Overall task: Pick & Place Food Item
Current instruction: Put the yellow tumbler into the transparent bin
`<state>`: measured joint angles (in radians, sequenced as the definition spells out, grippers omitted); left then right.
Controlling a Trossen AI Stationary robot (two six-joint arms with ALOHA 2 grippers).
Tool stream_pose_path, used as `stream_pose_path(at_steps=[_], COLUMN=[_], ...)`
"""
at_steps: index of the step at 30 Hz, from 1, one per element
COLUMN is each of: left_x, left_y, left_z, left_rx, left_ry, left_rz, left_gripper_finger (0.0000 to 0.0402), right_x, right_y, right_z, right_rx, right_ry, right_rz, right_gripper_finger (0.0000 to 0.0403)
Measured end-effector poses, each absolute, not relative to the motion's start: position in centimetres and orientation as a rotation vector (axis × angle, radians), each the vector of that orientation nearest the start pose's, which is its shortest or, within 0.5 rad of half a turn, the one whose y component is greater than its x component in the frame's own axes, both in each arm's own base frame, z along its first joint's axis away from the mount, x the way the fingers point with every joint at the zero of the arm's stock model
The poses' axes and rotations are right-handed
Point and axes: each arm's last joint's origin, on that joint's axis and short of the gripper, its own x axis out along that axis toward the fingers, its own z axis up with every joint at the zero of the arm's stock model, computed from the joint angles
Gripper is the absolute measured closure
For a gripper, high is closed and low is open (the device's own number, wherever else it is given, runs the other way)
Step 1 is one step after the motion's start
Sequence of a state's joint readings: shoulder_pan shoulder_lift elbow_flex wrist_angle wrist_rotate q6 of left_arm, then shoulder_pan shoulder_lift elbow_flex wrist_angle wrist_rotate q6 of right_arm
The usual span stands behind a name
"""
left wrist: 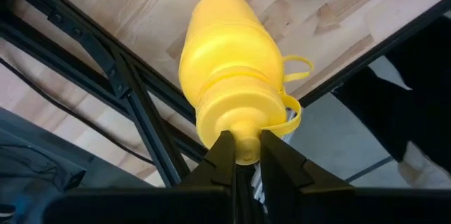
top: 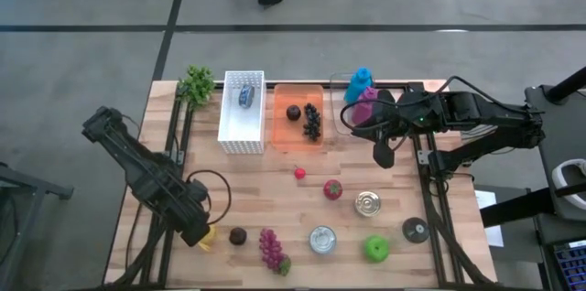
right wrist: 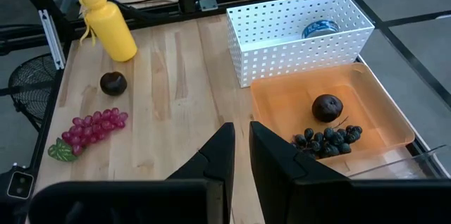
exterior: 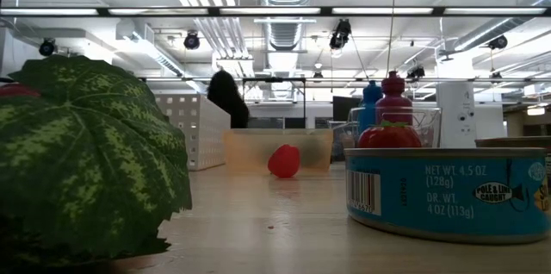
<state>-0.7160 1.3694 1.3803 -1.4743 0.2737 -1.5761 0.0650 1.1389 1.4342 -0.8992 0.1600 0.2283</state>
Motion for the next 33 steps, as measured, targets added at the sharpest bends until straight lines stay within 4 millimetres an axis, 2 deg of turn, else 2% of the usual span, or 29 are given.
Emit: stream_pose_path(at_steps=[5, 15, 28, 33], left_x=[16.0, 15.8, 18.9, 20.8], left_y=[-14.3, -11.4, -6.3, -4.7], left_z=[33.6, 34.9, 34.8, 34.3], left_rx=[-0.887, -0.954, -0.854, -0.798], left_ry=[1.653, 1.605, 1.431, 1.392], left_rz=[0.491, 0.503, 0.449, 0.390], left_gripper_finger=[0.0364, 0.0364, 0.0359, 0.0357], right_x=[20.6, 20.6, 20.6, 20.6], right_y=[0.9, 0.9, 0.9, 0.9], right_z=[41.7, 41.7, 41.7, 41.7], right_rx=[0.153, 0.153, 0.151, 0.151], right_ry=[0.586, 0.587, 0.587, 0.587], right_rz=[-0.160, -0.160, -0.159, -0.159], right_gripper_finger=[0.0364, 0.0364, 0.0364, 0.0364])
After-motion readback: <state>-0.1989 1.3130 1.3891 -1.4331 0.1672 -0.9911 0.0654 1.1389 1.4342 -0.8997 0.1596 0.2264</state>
